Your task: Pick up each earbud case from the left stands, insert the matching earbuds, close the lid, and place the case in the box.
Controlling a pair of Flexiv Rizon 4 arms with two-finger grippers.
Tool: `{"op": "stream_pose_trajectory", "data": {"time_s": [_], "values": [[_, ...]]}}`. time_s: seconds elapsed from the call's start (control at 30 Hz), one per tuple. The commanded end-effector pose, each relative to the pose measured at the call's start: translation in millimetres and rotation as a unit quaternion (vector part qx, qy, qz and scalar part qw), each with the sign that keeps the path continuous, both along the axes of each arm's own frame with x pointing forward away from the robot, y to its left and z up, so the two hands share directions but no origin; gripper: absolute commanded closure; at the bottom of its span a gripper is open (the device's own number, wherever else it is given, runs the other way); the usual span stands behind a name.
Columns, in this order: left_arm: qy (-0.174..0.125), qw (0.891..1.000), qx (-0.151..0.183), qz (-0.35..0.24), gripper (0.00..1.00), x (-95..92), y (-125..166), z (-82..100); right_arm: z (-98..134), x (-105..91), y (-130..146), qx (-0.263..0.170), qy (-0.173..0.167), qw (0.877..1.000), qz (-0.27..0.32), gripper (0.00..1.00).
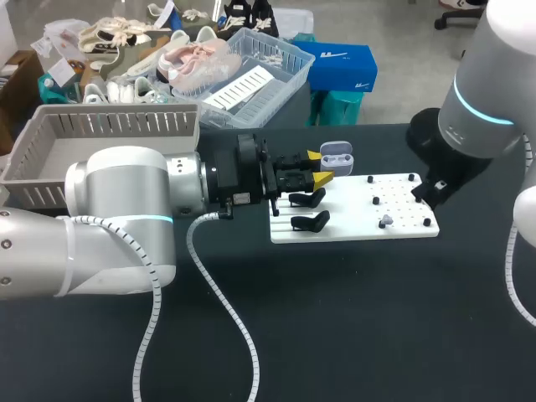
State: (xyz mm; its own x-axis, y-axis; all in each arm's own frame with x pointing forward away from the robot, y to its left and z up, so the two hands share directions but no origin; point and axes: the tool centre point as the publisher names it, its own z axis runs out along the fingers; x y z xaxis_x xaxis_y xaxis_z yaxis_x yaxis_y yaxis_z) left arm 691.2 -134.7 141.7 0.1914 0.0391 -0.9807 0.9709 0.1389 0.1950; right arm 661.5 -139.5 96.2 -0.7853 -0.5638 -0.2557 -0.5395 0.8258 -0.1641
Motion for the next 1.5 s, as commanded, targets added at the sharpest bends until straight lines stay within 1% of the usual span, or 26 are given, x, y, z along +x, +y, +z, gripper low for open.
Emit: {"op": "stream_pose_trajectory", "data": {"time_s": [0.03,0.13,0.17,0.2,0.27,0.3,0.4,0.43,0.47,0.5,0.57,0.6,0.67,0.7,0.73,0.8,0.83,0.87,0.9,0.93,0.97,1.03,1.07,1.1,1.43,1.5], "values": [[-0.001,1.000,-0.001,0.002,1.00,-0.5,0,-0.5,0,-1.4,0,-0.001,-0.003,1.000,-0.001,1.00],[-0.001,1.000,-0.001,0.002,1.00,-0.5,0,-0.5,2,0.8,1,0.001,-0.002,1.000,-0.015,1.00],[-0.001,1.000,-0.001,0.002,1.00,-0.5,0,-0.5,5,-0.1,1,0.011,0.003,1.000,-0.019,1.00],[-0.001,1.000,-0.001,0.002,1.00,-0.5,0,-0.5,7,1.0,0,0.003,0.013,0.999,-0.048,1.00],[-0.001,1.000,-0.001,0.002,1.00,-0.5,0,-0.5,12,-1.4,-1,0.010,0.013,0.997,-0.075,1.00],[-0.001,1.000,-0.001,0.002,1.00,-0.5,0,-0.5,14,-2.0,-3,0.007,0.019,0.994,-0.107,1.00],[-0.001,1.000,-0.001,0.002,1.00,-0.5,0,-0.5,20,-8.9,-7,0.029,0.030,0.985,-0.165,1.00],[-0.001,1.000,-0.001,0.002,1.00,-0.5,0,-0.5,23,-12.5,-7,0.038,0.033,0.984,-0.172,1.00],[-0.001,1.000,-0.001,0.002,1.00,-0.5,0,-0.5,25,-15.6,-7,0.034,0.037,0.978,-0.203,1.00],[-0.001,1.000,-0.001,0.002,1.00,-0.5,0,-0.5,27,-18.5,-7,0.041,0.036,0.977,-0.208,1.00],[-0.001,1.000,-0.001,0.002,1.00,-0.5,0,-0.5,32,-25.8,-5,0.045,0.045,0.966,-0.253,1.00],[-0.001,1.000,-0.001,0.002,1.00,-0.5,0,-0.5,34,-29.5,-3,0.063,0.047,0.964,-0.255,1.00],[-0.001,1.000,-0.001,0.002,1.00,-0.5,0,-0.5,38,-35.6,2,0.067,0.060,0.951,-0.297,1.00],[-0.001,1.000,-0.001,0.002,1.00,-0.5,0,-0.5,40,-38.5,6,0.073,0.063,0.948,-0.304,1.00],[-0.001,1.000,-0.001,0.002,1.00,-0.5,0,-0.5,43,-41.2,9,0.066,0.068,0.938,-0.333,1.00],[-0.001,1.000,-0.001,0.002,1.00,-0.5,0,-0.5,47,-43.6,18,0.075,0.073,0.932,-0.346,1.00],[-0.001,1.000,-0.001,0.002,1.00,-0.5,0,-0.5,51,-45.6,22,0.065,0.074,0.923,-0.372,1.00],[-0.001,1.000,-0.001,0.002,1.00,-0.5,0,-0.5,54,-46.4,27,0.063,0.073,0.921,-0.377,1.00],[-0.001,1.000,-0.001,0.002,1.00,-0.5,0,-0.5,57,-47.2,32,0.059,0.074,0.914,-0.394,1.00],[-0.001,1.000,-0.001,0.002,1.00,-0.5,0,-0.5,59,-47.8,36,0.055,0.076,0.903,-0.420,1.00],[-0.001,1.000,-0.001,0.002,1.00,-0.5,0,-0.5,61,-47.3,41,0.055,0.076,0.904,-0.417,1.00],[-0.001,1.000,-0.001,0.002,1.00,-0.5,0,-0.5,65,-46.1,50,0.053,0.082,0.892,-0.441,1.00],[-0.001,1.000,-0.001,0.002,1.00,-0.5,0,-0.5,67,-45.2,55,0.055,0.083,0.892,-0.441,1.00],[-0.001,1.000,-0.001,0.002,1.00,-0.5,0,-0.5,69,-44.8,60,0.058,0.084,0.886,-0.453,1.00],[-0.001,1.000,-0.001,0.002,1.00,-0.5,0,-0.5,89,-37.6,92,0.077,0.074,0.866,-0.489,1.00],[-0.001,1.000,-0.001,0.002,1.00,-0.5,0,-0.5,91,-35.9,98,0.079,0.076,0.864,-0.491,1.00]]}}
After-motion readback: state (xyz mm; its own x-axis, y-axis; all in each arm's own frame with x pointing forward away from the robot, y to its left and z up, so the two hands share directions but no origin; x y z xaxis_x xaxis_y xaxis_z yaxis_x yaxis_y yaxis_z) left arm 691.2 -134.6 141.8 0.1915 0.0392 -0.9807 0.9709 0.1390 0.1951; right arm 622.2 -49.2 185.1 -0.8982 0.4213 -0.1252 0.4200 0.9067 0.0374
